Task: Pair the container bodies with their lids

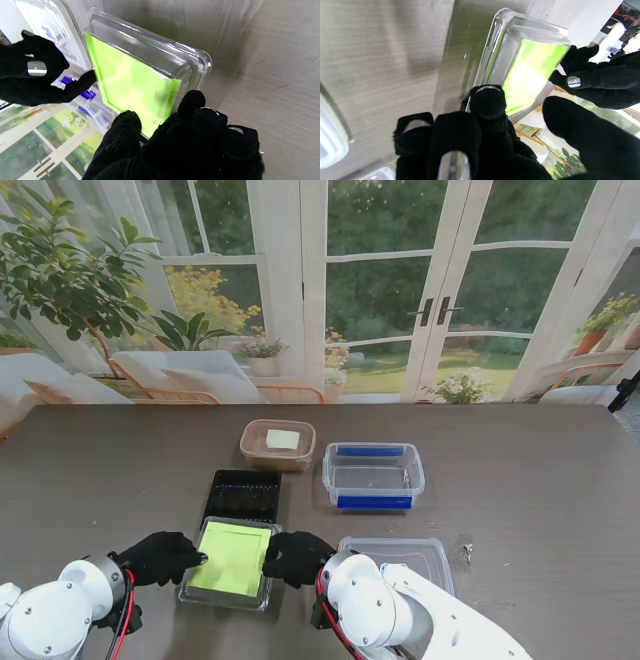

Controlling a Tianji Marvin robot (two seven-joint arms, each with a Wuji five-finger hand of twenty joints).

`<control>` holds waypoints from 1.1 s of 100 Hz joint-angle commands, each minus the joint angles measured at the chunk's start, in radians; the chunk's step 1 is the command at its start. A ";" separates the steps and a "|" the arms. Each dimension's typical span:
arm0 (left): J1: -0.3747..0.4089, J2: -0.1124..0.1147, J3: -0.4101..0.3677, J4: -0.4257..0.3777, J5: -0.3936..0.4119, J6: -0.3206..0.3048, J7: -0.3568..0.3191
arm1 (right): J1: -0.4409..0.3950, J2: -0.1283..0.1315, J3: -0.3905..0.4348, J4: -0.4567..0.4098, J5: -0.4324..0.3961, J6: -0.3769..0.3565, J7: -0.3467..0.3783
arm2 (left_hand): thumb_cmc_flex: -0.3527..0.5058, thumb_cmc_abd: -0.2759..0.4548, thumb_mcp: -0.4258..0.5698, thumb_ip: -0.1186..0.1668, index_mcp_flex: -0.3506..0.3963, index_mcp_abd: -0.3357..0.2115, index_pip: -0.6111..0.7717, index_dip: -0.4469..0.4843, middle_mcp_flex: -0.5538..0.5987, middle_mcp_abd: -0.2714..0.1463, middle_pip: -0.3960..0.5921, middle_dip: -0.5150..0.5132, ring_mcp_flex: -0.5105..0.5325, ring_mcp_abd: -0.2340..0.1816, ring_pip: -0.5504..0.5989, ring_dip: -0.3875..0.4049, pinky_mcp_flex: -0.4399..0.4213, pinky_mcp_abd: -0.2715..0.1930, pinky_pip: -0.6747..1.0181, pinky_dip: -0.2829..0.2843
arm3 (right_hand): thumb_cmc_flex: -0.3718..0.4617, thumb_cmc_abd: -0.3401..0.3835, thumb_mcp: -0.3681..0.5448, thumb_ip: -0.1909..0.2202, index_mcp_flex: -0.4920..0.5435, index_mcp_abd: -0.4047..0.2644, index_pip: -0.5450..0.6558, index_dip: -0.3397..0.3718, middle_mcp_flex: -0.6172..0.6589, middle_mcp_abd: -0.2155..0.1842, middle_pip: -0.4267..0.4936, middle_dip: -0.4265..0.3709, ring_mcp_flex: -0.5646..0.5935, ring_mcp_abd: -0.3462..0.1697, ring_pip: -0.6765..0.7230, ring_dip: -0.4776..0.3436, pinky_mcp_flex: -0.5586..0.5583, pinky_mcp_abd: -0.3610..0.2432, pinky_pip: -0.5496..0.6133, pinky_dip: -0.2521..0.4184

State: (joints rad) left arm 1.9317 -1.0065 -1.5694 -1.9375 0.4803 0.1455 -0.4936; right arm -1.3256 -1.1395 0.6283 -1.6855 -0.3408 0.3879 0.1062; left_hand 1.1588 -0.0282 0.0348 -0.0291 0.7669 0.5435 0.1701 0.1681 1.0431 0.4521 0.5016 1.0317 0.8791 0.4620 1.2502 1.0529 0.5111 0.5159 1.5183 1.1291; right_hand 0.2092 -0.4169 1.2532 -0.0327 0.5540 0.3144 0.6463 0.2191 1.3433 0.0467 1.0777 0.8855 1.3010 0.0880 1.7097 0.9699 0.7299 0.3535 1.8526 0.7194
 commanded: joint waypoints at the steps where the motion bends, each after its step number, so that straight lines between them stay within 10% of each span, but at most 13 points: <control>1: -0.025 -0.013 0.014 0.007 -0.019 -0.007 -0.031 | 0.017 -0.025 -0.003 0.006 0.015 0.002 0.011 | 0.056 0.051 -0.016 0.027 0.024 -0.076 -0.005 0.000 0.003 0.030 -0.011 -0.010 0.013 0.046 -0.005 -0.006 -0.007 -0.041 0.016 -0.015 | -0.001 0.011 0.022 0.014 -0.021 -0.224 -0.075 -0.032 0.088 0.070 0.011 0.001 0.008 -0.040 0.070 0.005 0.440 0.030 0.106 0.006; 57: -0.178 -0.001 0.060 0.104 -0.057 0.021 -0.090 | 0.140 -0.071 -0.036 0.106 0.086 0.037 -0.006 | 0.056 0.051 -0.017 0.027 0.026 -0.078 -0.006 0.004 0.001 0.030 -0.015 -0.010 0.009 0.048 -0.010 -0.001 -0.011 -0.039 0.012 -0.012 | -0.002 0.012 0.017 0.013 -0.017 -0.222 -0.080 -0.033 0.088 0.072 0.010 0.001 0.008 -0.036 0.069 0.004 0.440 0.034 0.105 0.008; 110: -0.345 0.003 0.092 0.256 -0.064 0.014 -0.108 | 0.312 -0.169 -0.107 0.320 0.190 0.030 -0.043 | 0.052 0.054 -0.019 0.026 0.022 -0.086 -0.009 0.008 -0.012 0.034 -0.031 -0.018 -0.010 0.057 -0.030 -0.003 -0.037 -0.040 -0.008 -0.012 | 0.003 0.010 0.019 0.012 -0.012 -0.216 -0.075 -0.031 0.087 0.076 0.007 0.001 0.008 -0.030 0.068 0.003 0.440 0.039 0.102 0.007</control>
State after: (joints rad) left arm 1.6090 -1.0001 -1.4822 -1.6889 0.4220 0.1667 -0.5767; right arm -1.0240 -1.2869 0.5239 -1.3670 -0.1590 0.4294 0.0505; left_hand 1.1589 -0.0282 0.0348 -0.0291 0.7668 0.5456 0.1655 0.1738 1.0422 0.4577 0.4779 1.0213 0.8714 0.4682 1.2255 1.0527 0.4953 0.5225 1.5064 1.1269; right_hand 0.2094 -0.4169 1.2530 -0.0326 0.5537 0.3283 0.6194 0.2174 1.3433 0.0475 1.0772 0.8855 1.3010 0.0904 1.7097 0.9699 0.7299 0.3640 1.8526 0.7194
